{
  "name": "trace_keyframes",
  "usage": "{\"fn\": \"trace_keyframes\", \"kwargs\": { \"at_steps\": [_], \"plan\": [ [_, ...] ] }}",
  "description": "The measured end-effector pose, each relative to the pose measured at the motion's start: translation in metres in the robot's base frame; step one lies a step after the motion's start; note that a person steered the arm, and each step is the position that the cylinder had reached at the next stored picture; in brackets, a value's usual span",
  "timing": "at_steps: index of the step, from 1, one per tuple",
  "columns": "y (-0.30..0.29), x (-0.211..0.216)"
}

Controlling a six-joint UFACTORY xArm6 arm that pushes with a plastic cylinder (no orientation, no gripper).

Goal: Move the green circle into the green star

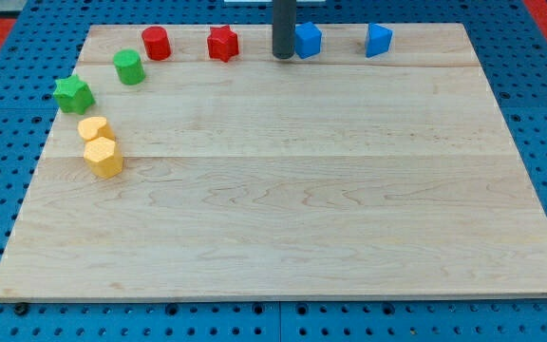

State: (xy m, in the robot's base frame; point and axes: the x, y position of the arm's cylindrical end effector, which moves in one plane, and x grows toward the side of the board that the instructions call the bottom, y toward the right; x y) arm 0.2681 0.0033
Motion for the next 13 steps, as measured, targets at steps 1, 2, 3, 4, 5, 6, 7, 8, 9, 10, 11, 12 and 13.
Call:
{"fn": "trace_keyframes", "kwargs": {
  "at_steps": [1, 2, 3, 4, 5, 6, 7, 8, 9, 10, 11, 12, 13],
  "plan": [
    [-0.009, 0.034],
    [-0.049, 0.029],
    [-0.102, -0.004],
    [-0.148, -0.017],
    [-0.194, -0.004],
    [-0.223, -0.003],
    [-0.218, 0.0],
    [-0.248, 0.011],
    [-0.253, 0.022],
    [-0.253, 0.023],
    [-0.253, 0.023],
    [-0.253, 0.021],
    [-0.253, 0.014]
  ]
}}
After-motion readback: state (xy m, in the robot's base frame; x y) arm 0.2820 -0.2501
